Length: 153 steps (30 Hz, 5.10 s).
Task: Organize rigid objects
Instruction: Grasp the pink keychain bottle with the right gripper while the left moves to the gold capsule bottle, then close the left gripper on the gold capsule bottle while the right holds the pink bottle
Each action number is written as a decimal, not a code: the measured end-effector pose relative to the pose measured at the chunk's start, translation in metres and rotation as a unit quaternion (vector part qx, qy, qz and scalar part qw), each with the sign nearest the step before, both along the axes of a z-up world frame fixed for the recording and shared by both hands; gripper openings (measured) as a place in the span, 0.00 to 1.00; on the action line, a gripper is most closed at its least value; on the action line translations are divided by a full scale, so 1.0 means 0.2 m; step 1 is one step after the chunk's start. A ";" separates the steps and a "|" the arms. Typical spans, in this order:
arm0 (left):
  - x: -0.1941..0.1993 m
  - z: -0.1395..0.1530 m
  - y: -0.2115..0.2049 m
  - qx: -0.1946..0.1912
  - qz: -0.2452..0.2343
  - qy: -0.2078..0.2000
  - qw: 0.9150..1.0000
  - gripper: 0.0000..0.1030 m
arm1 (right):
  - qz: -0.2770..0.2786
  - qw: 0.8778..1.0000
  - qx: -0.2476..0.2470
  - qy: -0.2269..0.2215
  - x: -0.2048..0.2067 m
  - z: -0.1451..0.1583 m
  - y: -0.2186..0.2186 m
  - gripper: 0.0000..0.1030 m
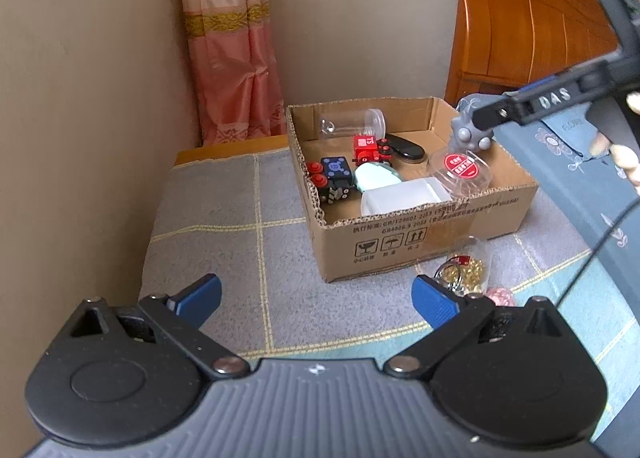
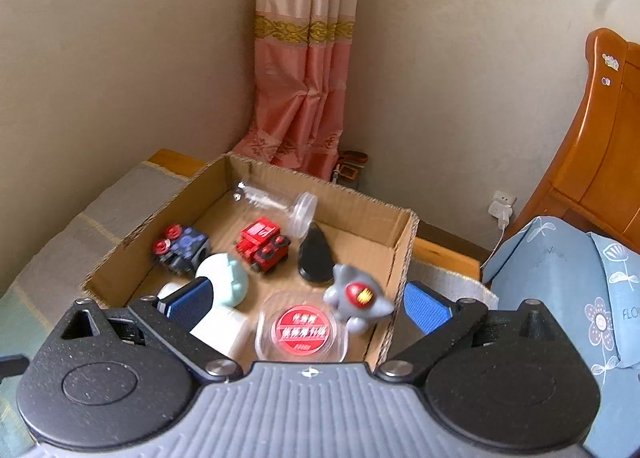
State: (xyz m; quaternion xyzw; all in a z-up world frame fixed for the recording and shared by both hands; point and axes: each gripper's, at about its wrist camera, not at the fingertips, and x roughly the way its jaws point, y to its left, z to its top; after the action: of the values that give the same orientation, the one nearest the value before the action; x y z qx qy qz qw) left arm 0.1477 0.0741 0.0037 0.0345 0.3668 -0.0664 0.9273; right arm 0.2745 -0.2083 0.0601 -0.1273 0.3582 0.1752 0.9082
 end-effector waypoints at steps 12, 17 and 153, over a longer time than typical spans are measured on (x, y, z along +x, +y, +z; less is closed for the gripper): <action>-0.07 -0.02 0.02 -0.013 0.001 0.007 1.000 0.98 | 0.019 1.000 0.010 0.014 -0.45 -0.26 0.02 1.00; -0.08 -0.05 0.02 -0.018 0.001 0.013 1.000 0.98 | 0.038 0.998 -0.013 0.047 -0.61 -0.46 0.08 1.00; 0.20 -0.42 -0.59 -0.020 -0.099 0.057 0.993 0.98 | 0.010 0.999 0.039 0.020 -0.92 -0.70 -0.09 1.00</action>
State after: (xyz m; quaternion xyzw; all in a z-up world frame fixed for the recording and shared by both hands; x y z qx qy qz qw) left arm 0.1873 -0.0438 -0.0796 0.0480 0.4128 -0.1673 0.8941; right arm 0.0901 -0.2260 -0.0806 -0.0920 0.3682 0.2003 0.9033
